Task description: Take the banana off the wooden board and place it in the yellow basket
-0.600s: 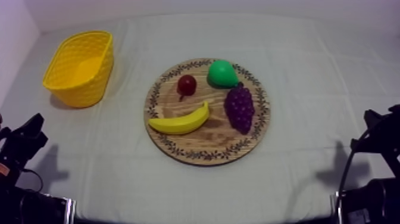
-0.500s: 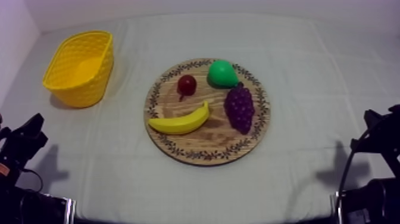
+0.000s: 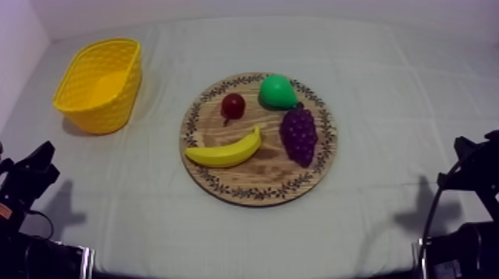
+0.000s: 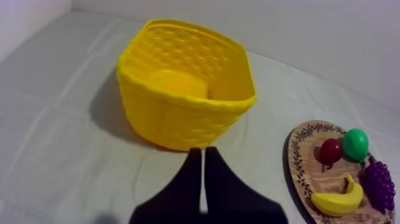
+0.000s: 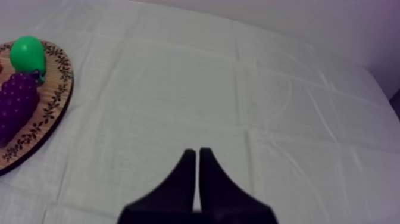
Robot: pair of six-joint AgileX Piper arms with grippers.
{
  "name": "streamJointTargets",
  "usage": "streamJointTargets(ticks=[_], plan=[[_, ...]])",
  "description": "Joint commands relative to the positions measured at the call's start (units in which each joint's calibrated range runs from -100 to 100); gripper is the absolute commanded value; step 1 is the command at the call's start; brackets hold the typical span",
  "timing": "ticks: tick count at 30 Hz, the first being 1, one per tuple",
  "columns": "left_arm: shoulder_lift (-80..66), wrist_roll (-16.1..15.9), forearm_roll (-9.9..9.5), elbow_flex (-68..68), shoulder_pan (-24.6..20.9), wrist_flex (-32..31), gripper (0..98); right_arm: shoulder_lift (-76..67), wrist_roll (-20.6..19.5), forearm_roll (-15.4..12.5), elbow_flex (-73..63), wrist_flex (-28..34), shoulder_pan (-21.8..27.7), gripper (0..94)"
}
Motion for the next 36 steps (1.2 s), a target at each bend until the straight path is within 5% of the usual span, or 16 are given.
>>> streamJointTargets(ticks=[1, 22, 36], plan=[[0.0, 0.0, -0.02, 0.0, 0.0, 0.0, 0.1, 0.0, 0.0, 0.0, 0.0, 0.0, 0.0, 0.3], [0.0, -0.4, 0.02, -0.3, -0.3, 1.5, 0.1, 0.0, 0.0, 0.0, 0.0, 0.0, 0.0, 0.3], [9.7, -7.4, 2.19, -9.7, 1.9, 1.1, 0.1, 0.0, 0.0, 0.0, 0.0, 0.0, 0.0, 0.3]])
